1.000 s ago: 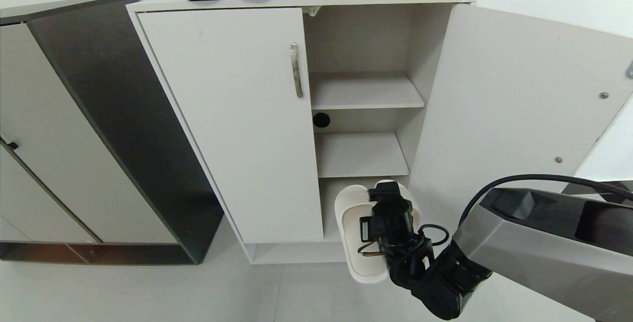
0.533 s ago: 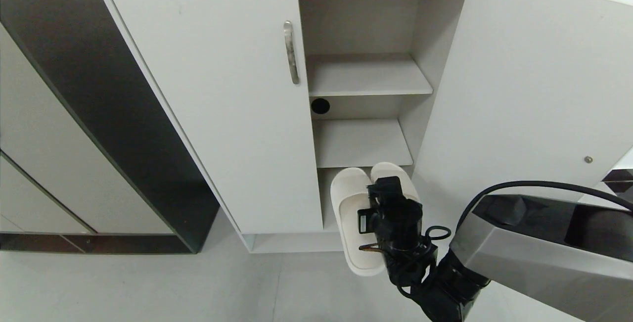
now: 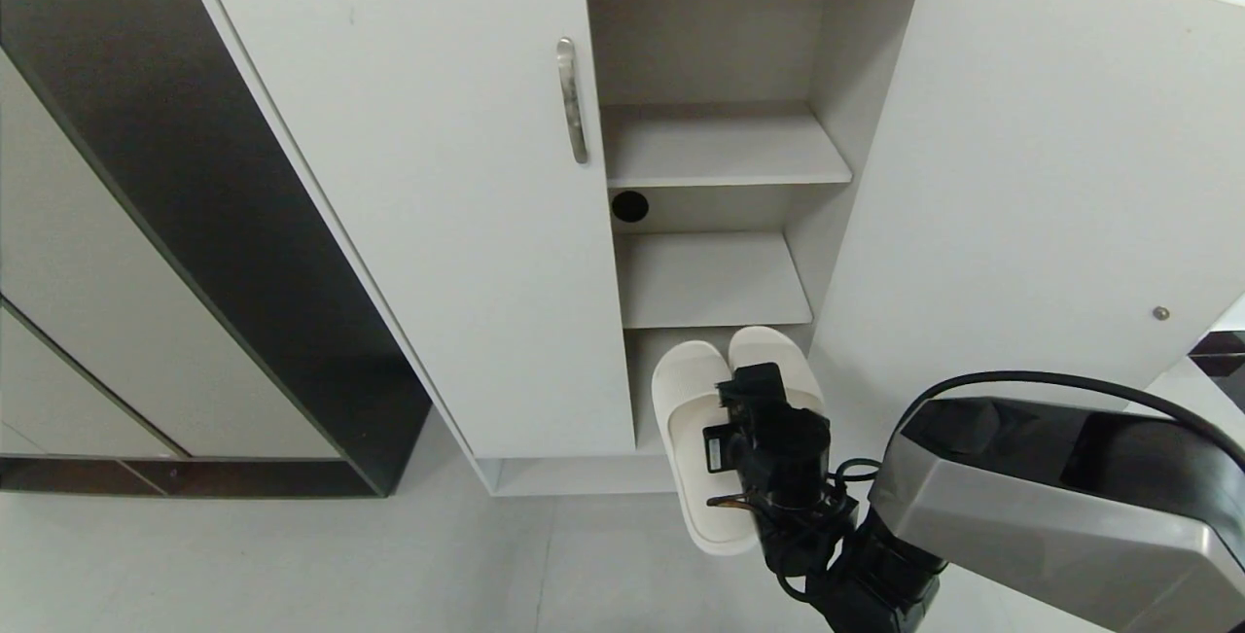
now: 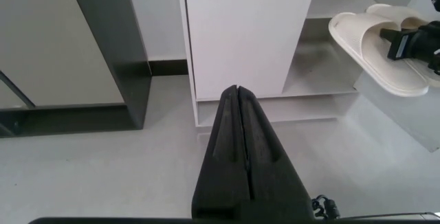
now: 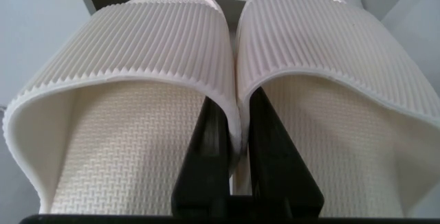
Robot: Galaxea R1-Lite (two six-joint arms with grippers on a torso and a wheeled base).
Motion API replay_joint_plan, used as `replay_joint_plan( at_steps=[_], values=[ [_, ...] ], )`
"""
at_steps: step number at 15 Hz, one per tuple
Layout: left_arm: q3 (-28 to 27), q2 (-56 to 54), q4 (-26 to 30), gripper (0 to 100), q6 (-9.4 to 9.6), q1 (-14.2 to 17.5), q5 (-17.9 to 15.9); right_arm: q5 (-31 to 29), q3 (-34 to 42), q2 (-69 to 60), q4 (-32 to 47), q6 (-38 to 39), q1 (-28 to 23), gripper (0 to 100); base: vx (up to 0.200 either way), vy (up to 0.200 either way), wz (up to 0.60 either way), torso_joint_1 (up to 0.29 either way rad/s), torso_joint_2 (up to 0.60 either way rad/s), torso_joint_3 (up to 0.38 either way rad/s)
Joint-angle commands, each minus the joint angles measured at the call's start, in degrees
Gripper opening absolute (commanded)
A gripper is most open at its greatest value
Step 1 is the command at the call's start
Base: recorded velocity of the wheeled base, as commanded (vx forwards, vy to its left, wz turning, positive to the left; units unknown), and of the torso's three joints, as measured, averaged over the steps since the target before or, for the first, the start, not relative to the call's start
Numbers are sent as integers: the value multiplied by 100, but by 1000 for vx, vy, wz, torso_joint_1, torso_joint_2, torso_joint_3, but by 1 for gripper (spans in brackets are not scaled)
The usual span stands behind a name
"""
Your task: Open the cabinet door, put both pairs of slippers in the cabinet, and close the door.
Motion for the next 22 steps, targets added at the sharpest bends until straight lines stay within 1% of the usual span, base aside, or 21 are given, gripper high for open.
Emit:
replay_joint_plan(
  at_steps=[1,9,13,18,21,22],
  values=[
    [0,9,-1,0,4,4,0,-3,-20,4,-12,1,-9,0,200,0,0,2,2,-2],
    [0,9,-1,0,13,-5,0,-3,-28,4,-21,-8,-9,0,200,0,0,1,1,3],
    [0,9,-1,0,4,-5,0,-3,-143,22,6,-8,-9,0,0,0,0,0,0,0],
    [0,9,-1,0,4,-5,-9,5,-723,259,331,1,-202,0,0,0,0,0,0,0],
    [0,9,-1,0,-5,-5,-9,5,-723,259,322,10,-219,0,200,0,0,-1,2,4],
    [0,9,-1,0,-5,-5,-9,5,-723,242,322,10,-219,0,0,0,0,0,0,0]
  ],
)
